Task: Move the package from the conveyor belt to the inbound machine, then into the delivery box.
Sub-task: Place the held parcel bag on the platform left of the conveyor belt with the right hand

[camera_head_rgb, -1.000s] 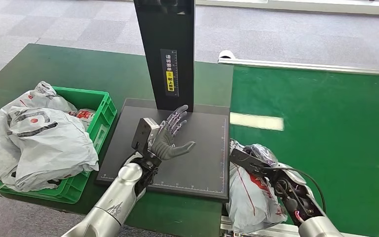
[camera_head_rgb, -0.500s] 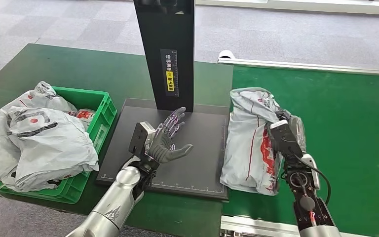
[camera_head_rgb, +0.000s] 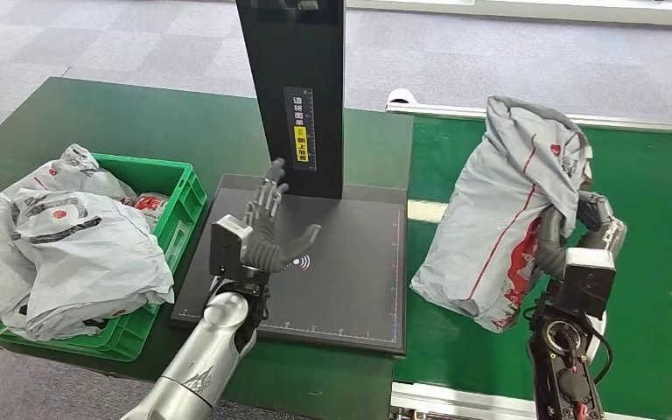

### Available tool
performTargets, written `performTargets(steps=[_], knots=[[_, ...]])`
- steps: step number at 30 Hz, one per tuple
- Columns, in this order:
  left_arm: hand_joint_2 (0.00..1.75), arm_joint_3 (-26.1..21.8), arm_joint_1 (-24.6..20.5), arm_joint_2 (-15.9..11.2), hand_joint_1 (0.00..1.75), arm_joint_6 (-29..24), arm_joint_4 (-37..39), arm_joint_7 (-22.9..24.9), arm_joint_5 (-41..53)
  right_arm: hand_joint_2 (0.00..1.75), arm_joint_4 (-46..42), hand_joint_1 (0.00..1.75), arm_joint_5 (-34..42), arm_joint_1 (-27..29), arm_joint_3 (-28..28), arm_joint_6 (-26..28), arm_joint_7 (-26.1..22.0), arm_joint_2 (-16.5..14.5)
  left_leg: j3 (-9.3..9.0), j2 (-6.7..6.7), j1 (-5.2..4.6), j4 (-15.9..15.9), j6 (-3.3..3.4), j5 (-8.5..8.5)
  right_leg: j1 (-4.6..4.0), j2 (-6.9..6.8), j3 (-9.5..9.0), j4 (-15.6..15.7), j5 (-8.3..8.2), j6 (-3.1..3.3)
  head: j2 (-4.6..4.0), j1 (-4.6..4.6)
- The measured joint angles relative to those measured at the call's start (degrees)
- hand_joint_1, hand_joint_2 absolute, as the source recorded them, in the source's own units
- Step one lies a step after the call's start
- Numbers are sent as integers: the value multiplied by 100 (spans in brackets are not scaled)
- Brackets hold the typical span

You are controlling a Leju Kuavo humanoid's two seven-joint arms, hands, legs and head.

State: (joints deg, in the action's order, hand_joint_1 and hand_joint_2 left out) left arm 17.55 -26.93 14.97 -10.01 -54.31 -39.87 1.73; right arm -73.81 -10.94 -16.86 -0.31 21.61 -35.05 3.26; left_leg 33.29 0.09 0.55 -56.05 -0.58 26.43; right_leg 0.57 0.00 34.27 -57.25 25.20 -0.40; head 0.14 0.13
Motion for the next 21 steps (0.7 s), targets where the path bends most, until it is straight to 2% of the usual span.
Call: performTargets(steps=[3, 10, 16, 18, 21], knots=[[175, -11, 173, -13, 0, -845, -852, -32, -15, 175, -222, 175, 32, 51, -9, 107, -46, -15, -1, -1, 0, 1, 0, 0, 0, -1, -1, 0, 1, -1, 1, 0], [175, -10, 358, -30, 0, -1154, -1754, -34, 13, 175, -410, 175, 28, 70, -1, 101, -14, -34, -4, -2, 0, 0, 1, -2, 0, -2, -7, 0, 2, -3, 0, -1], [175, 258, 460, -206, 0, -2750, -2485, -34, 417, 175, -90, 175, -142, -104, 288, -284, 176, -39, -2, -2, 2, 1, 1, -1, -2, -1, -6, -1, 2, -3, -1, 0], [175, 288, 497, -231, 0, -2915, -2727, -34, 842, 175, 155, 175, 174, -218, 476, -863, 357, -59, -2, -2, 3, 2, 0, -1, -4, -1, -6, -1, 2, -2, 0, 0], [175, 239, 548, -214, 0, -2957, -3069, -34, 1464, 175, 539, 175, 1222, -348, 725, -2417, 899, -106, -4, -2, 3, 3, 0, -2, -4, -2, -6, -1, 3, -2, 1, -1]])
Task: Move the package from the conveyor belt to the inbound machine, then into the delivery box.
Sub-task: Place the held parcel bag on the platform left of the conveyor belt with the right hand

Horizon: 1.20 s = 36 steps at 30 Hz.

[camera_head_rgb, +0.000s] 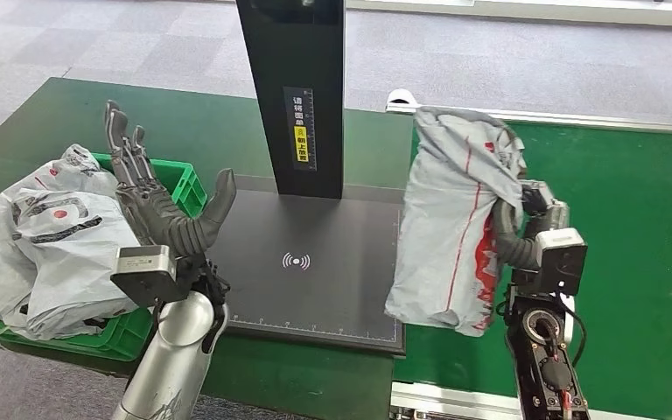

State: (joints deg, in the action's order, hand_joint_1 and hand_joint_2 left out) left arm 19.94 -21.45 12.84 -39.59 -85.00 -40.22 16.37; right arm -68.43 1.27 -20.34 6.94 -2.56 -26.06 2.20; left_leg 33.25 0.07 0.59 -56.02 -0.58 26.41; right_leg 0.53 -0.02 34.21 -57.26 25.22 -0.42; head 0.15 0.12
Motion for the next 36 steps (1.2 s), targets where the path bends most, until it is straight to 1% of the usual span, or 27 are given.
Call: performTargets(steps=[1, 4, 5, 7, 13, 17, 20, 22, 23, 24, 25, 27, 28, 29, 30, 32, 36], knots=[[175, -12, 10, 7, 0, -4, -87, 0, 103, 175, 151, 175, 278, -40, 87, -482, 219, -9, 0, -1, 0, 0, 0, 0, 0, -1, 0, 0, 0, 0, -1, 0], [175, -25, 24, 13, 0, -9, -200, 2, 127, 175, 689, 175, 757, -171, 389, -1553, 821, -21, -1, -2, 0, -1, 0, 0, 0, -2, -1, 0, 0, 0, -1, 0], [175, -24, 25, 13, 0, -9, -205, 2, 79, 175, 874, 175, 873, -197, 496, -1851, 926, -20, -1, -3, 0, -1, 0, -1, 0, -3, -1, 0, 0, 0, -1, -1], [175, -17, 26, 8, 0, -12, -205, 3, -17, 175, 1186, 175, 1041, -235, 675, -2316, 976, -19, 0, -4, 0, -1, 0, -1, 0, -4, 0, 0, 0, 0, -1, 0], [175, 16, 27, 2, 0, -13, -160, 4, -86, 175, 1748, 175, 1444, -373, 1029, -3159, 1022, -1, 0, -3, -1, -2, 0, 0, 1, -2, 2, 1, 0, 0, -1, 1], [175, 21, 27, -1, 0, -13, -127, 4, -107, 175, 1922, 175, 1588, -437, 1123, -3339, 1054, 7, 0, -3, -1, -2, 0, 0, 1, -2, 2, 1, 0, 0, -1, -1], [175, 39, 26, -12, 0, -13, -85, 4, -147, 175, 2021, 175, 1883, -475, 1160, -3566, 1113, 7, -1, -2, -1, -1, 0, 0, 1, -2, 1, 1, 0, 0, 0, -1], [175, 50, 27, -27, 0, -13, -58, 4, -151, 175, 2067, 175, 2019, -512, 1169, -3509, 1110, 3, 0, -2, -1, -1, 0, -1, 1, -2, 1, 1, 0, 0, -1, 0], [175, 50, 29, -34, 0, -13, -50, 4, -142, 175, 2083, 175, 1974, -540, 1174, -3317, 1054, 0, 0, -2, -1, -2, 0, -1, 1, -2, 0, 0, 0, 0, -1, -1], [175, 49, 34, -41, 0, -14, -47, 4, -125, 175, 2094, 175, 1820, -572, 1182, -2971, 949, -4, 0, -1, -1, -2, 0, -1, 1, -1, 0, 0, 0, 0, -2, 0], [175, 47, 42, -46, 0, -15, -46, 4, -107, 175, 2099, 175, 1566, -606, 1196, -2466, 800, -10, 0, -1, -1, -2, 0, -1, 1, -1, 0, 0, 0, 0, -2, -1], [175, 43, 69, -62, 0, -19, -46, 4, -90, 175, 2102, 175, 969, -681, 1228, -1265, 483, -31, 0, -2, -1, -2, 0, -1, 1, -1, 0, 0, 0, 0, -2, -1], [175, 41, 83, -72, 0, -19, -46, 4, -103, 175, 2102, 175, 747, -715, 1240, -809, 383, -40, 0, -1, -1, -2, 0, -1, 1, -1, 0, 0, 0, 0, -2, -1], [175, 39, 92, -83, 0, -19, -46, 4, -119, 175, 2102, 175, 599, -741, 1250, -519, 328, -46, -1, 0, -1, -2, 0, -1, 1, -1, 1, 0, 0, 0, -2, -1], [175, 39, 97, -90, 0, -19, -46, 4, -134, 175, 2103, 175, 522, -756, 1259, -377, 308, -48, -1, 0, -1, -2, 0, -1, 1, 0, 1, 0, 0, 0, -2, -1], [175, 43, 98, -95, 0, -19, -46, 4, -151, 175, 2110, 175, 453, -760, 1286, -302, 302, -50, -1, -1, -1, -2, 0, -1, 1, 0, 2, 0, 0, 0, -2, 0], [175, 56, 97, -99, 0, -19, -37, 4, -178, 175, 2137, 175, 535, -748, 1325, -445, 321, -64, -1, -1, -1, -2, 0, 0, 1, 0, 3, 0, 0, 0, -1, 0]])
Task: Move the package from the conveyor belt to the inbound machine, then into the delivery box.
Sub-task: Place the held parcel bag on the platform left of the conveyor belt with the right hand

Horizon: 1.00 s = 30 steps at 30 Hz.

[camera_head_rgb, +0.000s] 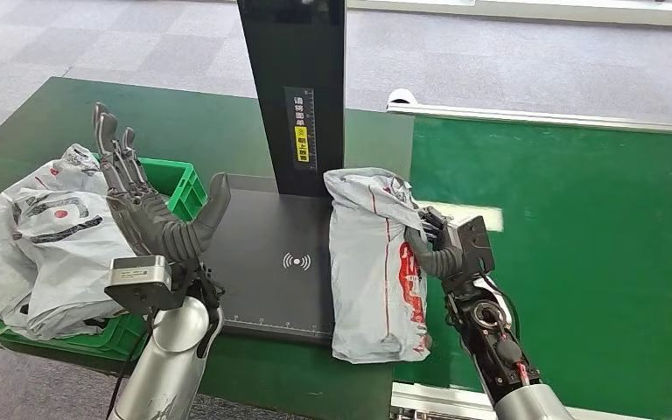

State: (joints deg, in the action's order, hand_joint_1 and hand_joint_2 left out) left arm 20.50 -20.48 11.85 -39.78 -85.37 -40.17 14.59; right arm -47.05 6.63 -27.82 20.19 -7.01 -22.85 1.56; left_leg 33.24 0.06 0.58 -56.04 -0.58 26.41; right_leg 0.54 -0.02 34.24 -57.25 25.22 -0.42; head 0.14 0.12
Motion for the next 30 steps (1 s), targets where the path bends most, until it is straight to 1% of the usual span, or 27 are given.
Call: performTargets(steps=[2, 10, 14, 15, 18, 19, 22, 24, 26, 30], knots=[[175, 22, 0, 0, 0, 0, 8, 0, -18, 175, 5, 175, 54, 28, 11, -85, 10, -7, 0, 0, 0, 0, 0, 0, 0, 0, 0, 0, 0, 0, 0, 0], [175, 85, 0, 2, 0, 0, 32, 0, -43, 175, 6, 175, 22, 134, 63, -66, 12, -24, 0, 0, 0, 0, 0, 0, 0, 0, 0, 0, 0, 0, 1, 0], [175, 121, -3, 0, 0, 0, 56, 0, -131, 175, 6, 175, 185, 161, 68, -279, 138, -26, 0, 0, 0, 0, 0, 0, 0, 0, 0, 0, 0, 0, -1, 0], [175, 141, -4, -2, 0, 0, 69, 0, -184, 175, 6, 141, 223, 175, 72, -341, 174, -25, 0, 0, 0, 0, 0, 0, 0, 0, 0, 0, 0, 0, -1, 1], [175, 199, -6, -18, 0, 0, 101, 1, -319, 175, 6, 10, 248, 219, 103, -404, 240, -19, 0, 1, 0, 0, 0, 0, 0, 0, 0, 0, 0, 0, 0, 1], [175, 216, -7, -26, 0, 0, 108, 1, -354, 175, 6, 0, 252, 226, 116, -411, 266, -15, 0, 1, 0, 0, 0, 0, 0, 0, 0, 0, 0, 0, 1, 0], [175, 297, -27, -60, 0, 15, 150, 0, -588, 175, 6, 0, 300, 226, 148, -402, 352, -12, 0, 1, 0, 0, 0, 0, 0, 0, 0, 1, 0, 0, -1, 0], [175, 384, -67, -94, 0, 199, 240, 0, -821, 175, 6, 0, 352, 218, 162, -362, 384, -12, -1, 1, 0, 0, 0, 0, 0, 0, -1, 1, 0, 0, -1, -1], [175, 455, -129, -118, 0, 715, 454, 1, -1031, 175, 6, 0, 424, 211, 167, -352, 404, -10, -1, 1, 0, 0, 1, -1, 0, -1, -2, 1, 0, 0, -1, -1], [175, 511, -261, -88, 0, 2294, 1187, 25, -1093, 175, 39, 0, 635, 163, 172, -568, 485, -10, -2, 4, -1, -1, 1, -1, 1, 2, -2, 0, -2, -1, 0, -1]])
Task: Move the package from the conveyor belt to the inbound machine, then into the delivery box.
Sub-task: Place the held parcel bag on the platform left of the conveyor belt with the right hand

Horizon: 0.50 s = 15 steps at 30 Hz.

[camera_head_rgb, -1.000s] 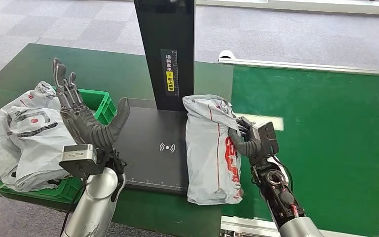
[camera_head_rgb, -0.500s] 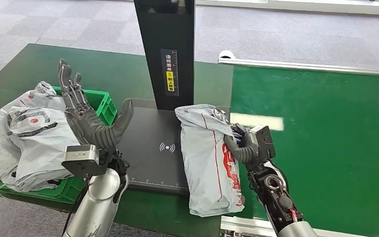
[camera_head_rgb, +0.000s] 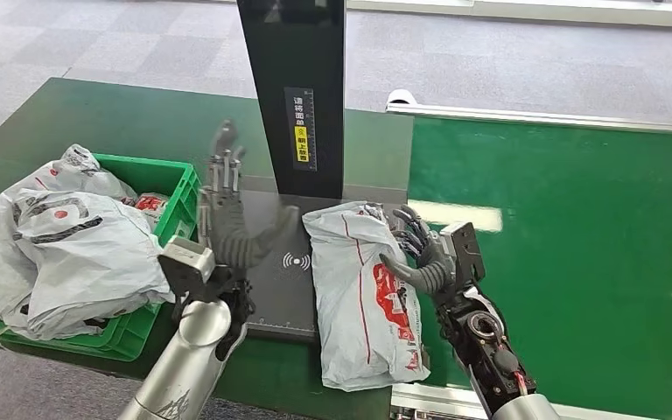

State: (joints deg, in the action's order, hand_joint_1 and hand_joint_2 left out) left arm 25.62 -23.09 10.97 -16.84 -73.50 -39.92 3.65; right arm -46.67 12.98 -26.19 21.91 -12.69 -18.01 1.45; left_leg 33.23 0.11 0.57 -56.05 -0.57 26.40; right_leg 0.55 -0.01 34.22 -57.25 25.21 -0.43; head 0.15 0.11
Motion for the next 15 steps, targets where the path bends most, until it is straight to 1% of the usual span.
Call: performTargets(steps=[1, 3, 10, 15], knots=[[175, 3, -16, 24, 0, 228, 141, 13, 65, 175, 21, 0, 25, -27, 1, -34, 6, -1, 0, 1, 0, 0, 0, 0, 0, 1, 0, 0, 0, 0, 0, 0], [175, 2, -36, 68, 0, 455, 354, 40, 166, 175, 64, 0, 48, -80, 4, -61, 8, -1, 0, 0, 0, -1, 0, 0, 0, 1, 1, 0, 0, 0, -1, 0], [175, -32, -101, 108, 0, 617, 682, 153, 335, 175, 169, 0, 60, -153, 34, -68, 10, -1, 1, -2, 1, 1, -1, 1, -1, 0, 2, 0, 1, 1, -1, 1], [175, -47, -119, 109, 0, 926, 800, 374, 656, 175, 208, 0, -21, -175, 46, 84, -24, -1, 1, -3, 1, 0, 0, 0, -1, 0, 1, 0, 1, 1, 0, -1]])
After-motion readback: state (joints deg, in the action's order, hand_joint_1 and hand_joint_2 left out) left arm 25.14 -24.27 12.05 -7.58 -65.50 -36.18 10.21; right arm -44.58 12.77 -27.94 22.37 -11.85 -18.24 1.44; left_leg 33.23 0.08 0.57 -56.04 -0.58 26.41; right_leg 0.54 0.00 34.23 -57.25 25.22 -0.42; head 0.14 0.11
